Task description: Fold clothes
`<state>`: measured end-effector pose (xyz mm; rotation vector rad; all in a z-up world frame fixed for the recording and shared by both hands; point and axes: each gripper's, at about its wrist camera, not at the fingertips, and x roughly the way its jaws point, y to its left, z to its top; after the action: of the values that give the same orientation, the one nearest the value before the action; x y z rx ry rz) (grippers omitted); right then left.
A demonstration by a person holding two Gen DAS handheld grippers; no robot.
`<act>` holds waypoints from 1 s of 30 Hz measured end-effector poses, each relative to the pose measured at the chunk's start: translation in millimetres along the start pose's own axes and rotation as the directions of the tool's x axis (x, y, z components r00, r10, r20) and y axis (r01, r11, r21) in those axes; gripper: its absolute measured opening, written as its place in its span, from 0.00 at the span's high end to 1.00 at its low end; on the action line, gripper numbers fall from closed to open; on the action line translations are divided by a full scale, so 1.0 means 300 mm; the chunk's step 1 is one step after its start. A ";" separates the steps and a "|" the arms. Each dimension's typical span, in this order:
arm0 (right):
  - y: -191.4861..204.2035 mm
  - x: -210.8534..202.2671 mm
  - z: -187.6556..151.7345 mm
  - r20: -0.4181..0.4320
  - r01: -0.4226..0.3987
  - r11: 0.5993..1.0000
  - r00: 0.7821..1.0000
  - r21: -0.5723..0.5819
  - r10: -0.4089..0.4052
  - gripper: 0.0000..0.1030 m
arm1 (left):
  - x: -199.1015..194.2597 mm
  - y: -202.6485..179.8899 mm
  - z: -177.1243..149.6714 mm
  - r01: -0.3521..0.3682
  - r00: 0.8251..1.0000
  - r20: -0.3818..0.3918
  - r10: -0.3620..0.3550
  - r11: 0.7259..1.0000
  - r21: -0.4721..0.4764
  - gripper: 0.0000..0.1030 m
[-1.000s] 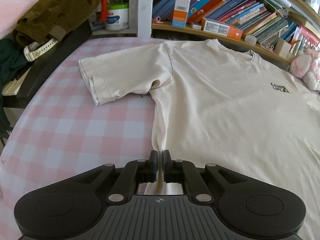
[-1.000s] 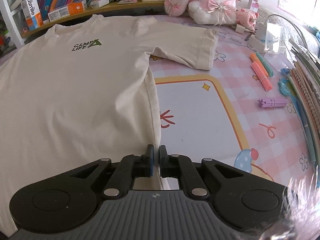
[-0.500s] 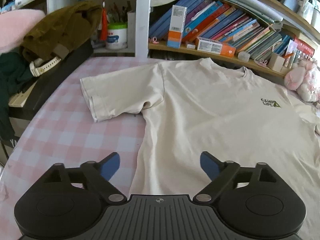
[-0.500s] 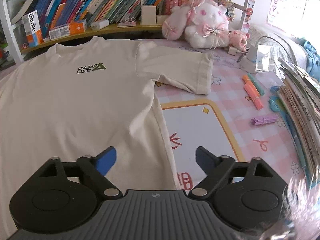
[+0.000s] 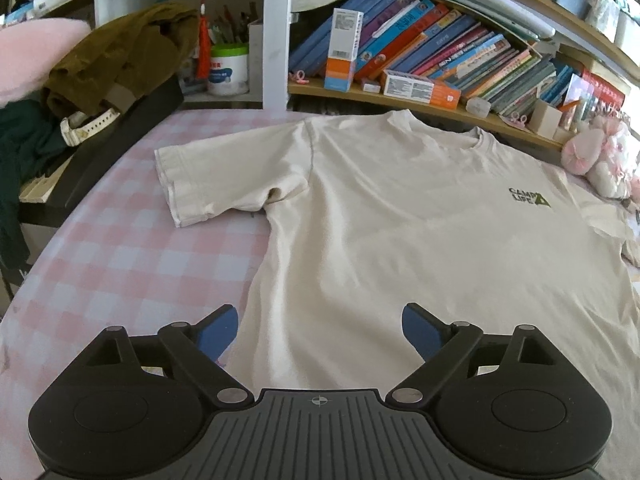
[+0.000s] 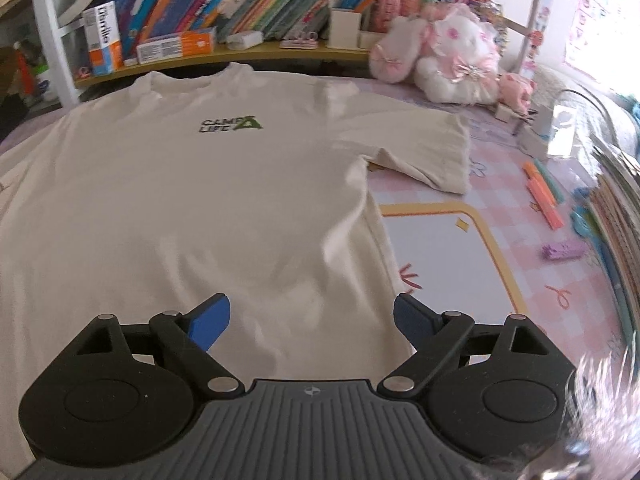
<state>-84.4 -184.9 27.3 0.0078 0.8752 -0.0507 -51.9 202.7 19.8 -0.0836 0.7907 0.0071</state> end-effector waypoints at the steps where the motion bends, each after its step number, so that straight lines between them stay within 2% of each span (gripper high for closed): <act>1: 0.000 0.005 0.005 0.004 -0.011 1.000 1.000 -0.012 0.011 0.12 | -0.005 -0.011 0.000 -0.008 1.000 0.003 0.008 1.000 -0.007 0.11; 5: -0.009 0.037 0.033 0.006 -0.056 0.997 0.998 -0.059 0.056 0.12 | -0.027 -0.057 0.017 -0.033 0.999 0.000 0.033 0.998 -0.060 0.11; 12: -0.059 0.072 0.066 -0.012 -0.149 0.986 0.989 -0.073 0.149 0.12 | -0.035 -0.123 0.073 -0.091 0.996 0.011 0.092 0.992 -0.090 0.11; 17: -0.074 0.086 0.079 -0.001 -0.155 0.985 0.988 -0.080 0.155 0.12 | -0.036 -0.101 0.083 -0.113 0.993 0.006 0.116 0.982 -0.150 0.11; 21: -0.062 0.076 0.066 -0.001 -0.138 0.987 0.990 -0.085 0.139 0.12 | -0.016 -0.071 0.086 -0.113 0.993 -0.001 0.114 0.980 -0.166 0.11; 25: -0.039 0.075 0.048 -0.006 -0.093 0.993 0.996 -0.070 0.093 0.12 | 0.022 -0.037 0.095 -0.082 0.997 -0.018 0.080 0.985 -0.153 0.11; 30: 0.031 0.058 0.022 -0.002 -0.015 0.999 1.000 0.028 0.015 0.10 | 0.055 0.041 0.118 -0.027 0.999 -0.034 0.023 0.992 -0.122 0.11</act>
<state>-67.7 -176.4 18.1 0.0407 0.8766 -0.0487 -15.6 217.2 31.9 -0.1903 0.8237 0.0787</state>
